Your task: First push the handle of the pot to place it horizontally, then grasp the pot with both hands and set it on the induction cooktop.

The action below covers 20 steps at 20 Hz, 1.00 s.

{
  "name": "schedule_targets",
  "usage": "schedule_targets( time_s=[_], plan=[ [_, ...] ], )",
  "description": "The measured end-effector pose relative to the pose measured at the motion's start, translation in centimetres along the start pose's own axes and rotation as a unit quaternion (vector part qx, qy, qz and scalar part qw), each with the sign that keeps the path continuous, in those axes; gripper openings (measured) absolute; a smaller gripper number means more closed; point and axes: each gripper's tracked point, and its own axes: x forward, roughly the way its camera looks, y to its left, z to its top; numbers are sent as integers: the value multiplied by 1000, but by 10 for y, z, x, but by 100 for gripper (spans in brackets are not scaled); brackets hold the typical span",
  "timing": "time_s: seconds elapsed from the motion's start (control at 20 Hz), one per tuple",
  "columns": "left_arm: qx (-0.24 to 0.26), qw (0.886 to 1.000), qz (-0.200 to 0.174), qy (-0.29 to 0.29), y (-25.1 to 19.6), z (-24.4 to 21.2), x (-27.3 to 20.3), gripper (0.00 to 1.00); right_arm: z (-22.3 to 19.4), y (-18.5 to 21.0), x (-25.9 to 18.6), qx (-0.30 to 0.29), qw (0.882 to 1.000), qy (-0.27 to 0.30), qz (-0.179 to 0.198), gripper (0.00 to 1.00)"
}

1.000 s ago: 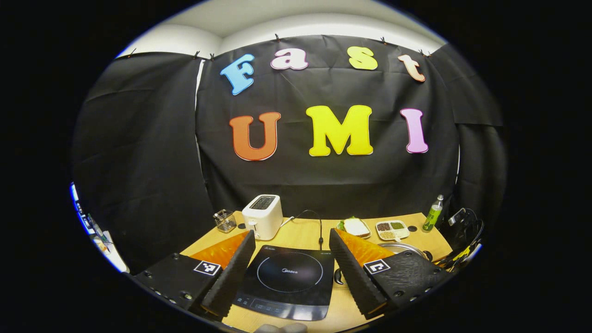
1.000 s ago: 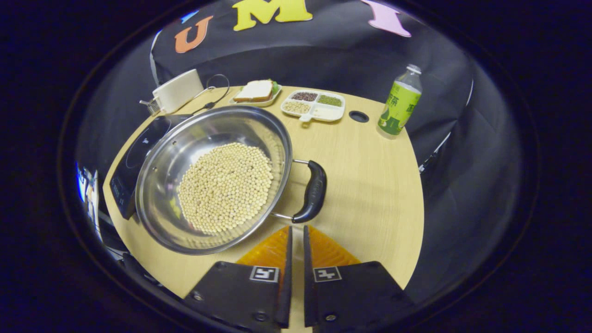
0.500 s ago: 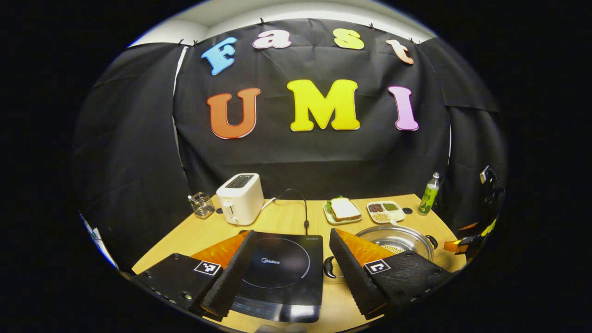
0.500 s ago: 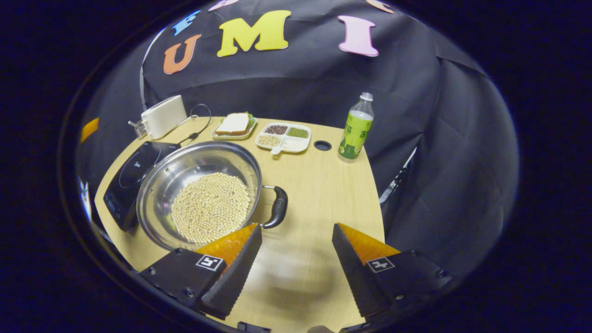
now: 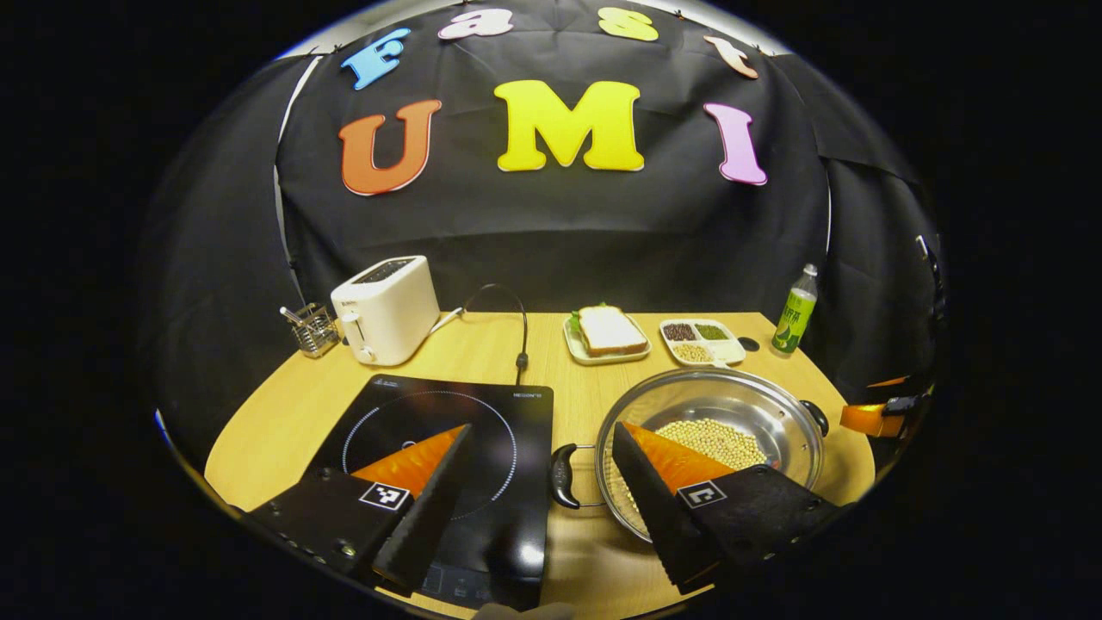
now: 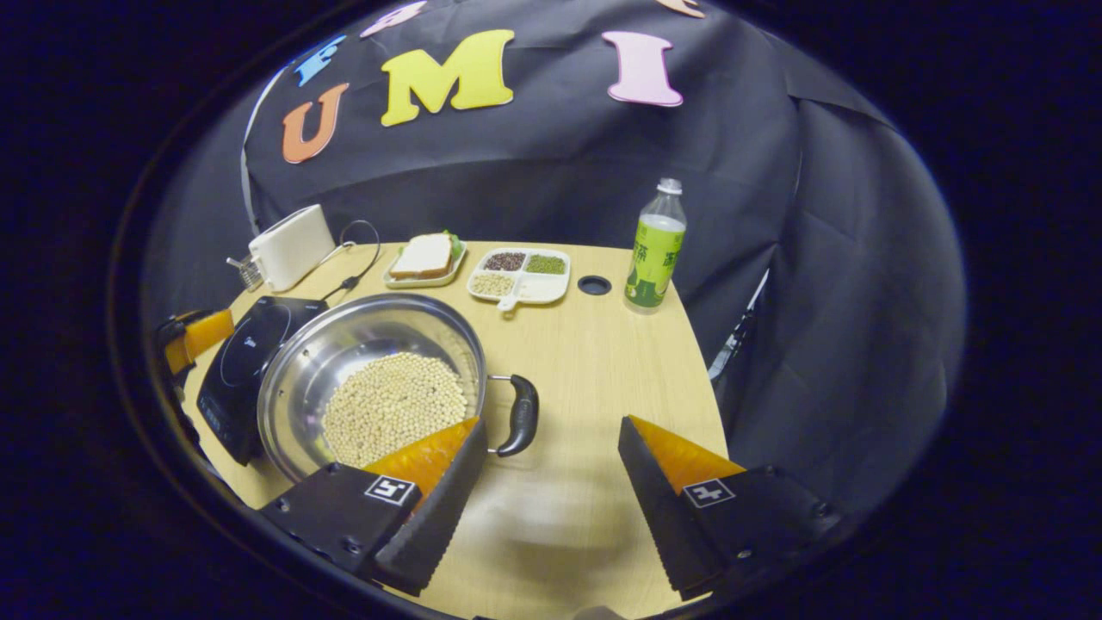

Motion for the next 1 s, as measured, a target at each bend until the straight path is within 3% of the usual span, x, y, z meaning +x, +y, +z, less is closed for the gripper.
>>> schedule_targets(
  time_s=[0.5, 1.0],
  plan=[
    [-13, 997, -8, 71, -26, -59, 43, 97, 9, 9, 29, 2, 1000, -7, 8, 98],
    [19, 997, 6, 81, -35, -70, 54, 98, -2, 21, 49, 16, 1000, 16, 15, 98]
  ],
)
